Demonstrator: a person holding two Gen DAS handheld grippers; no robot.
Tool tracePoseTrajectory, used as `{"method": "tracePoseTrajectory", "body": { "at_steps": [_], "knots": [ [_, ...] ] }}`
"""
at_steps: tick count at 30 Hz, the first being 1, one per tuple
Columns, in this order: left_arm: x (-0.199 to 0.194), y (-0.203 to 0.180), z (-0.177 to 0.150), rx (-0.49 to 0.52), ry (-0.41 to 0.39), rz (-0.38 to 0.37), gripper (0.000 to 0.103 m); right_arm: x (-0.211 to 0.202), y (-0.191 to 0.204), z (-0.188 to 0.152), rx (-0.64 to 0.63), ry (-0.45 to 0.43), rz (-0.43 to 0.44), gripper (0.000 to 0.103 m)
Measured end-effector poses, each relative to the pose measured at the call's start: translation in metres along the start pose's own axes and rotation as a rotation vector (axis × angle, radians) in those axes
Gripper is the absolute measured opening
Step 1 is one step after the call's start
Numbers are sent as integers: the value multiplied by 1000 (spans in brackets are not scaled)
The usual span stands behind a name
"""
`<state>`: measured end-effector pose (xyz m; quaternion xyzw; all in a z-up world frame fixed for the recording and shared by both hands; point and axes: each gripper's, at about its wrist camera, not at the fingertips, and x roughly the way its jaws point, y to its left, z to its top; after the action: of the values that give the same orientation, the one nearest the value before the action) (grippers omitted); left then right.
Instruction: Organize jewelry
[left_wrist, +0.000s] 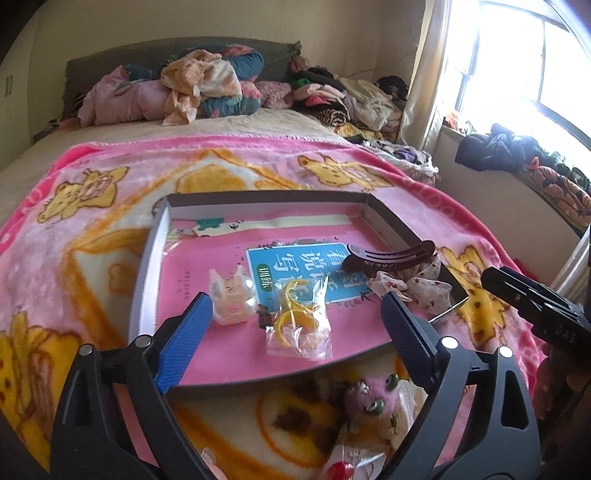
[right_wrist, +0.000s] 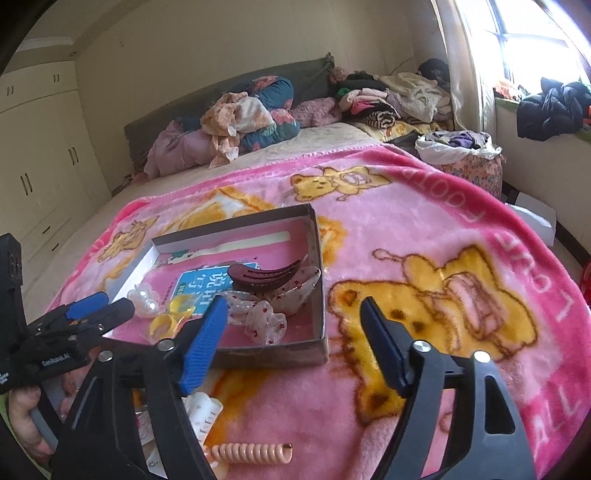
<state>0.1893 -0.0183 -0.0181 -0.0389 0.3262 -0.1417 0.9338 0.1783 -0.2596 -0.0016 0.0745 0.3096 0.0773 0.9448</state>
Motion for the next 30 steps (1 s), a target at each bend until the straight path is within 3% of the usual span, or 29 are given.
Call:
{"method": "tracePoseTrajectory", "body": {
  "at_steps": [7, 30],
  "knots": [
    [-19, 9, -4, -19, -30, 14, 91, -15, 11, -7, -37, -13, 17, 76],
    [-57, 11, -39, 32, -39, 22, 91, -43, 36, -50, -143, 45, 57, 76]
  ]
}}
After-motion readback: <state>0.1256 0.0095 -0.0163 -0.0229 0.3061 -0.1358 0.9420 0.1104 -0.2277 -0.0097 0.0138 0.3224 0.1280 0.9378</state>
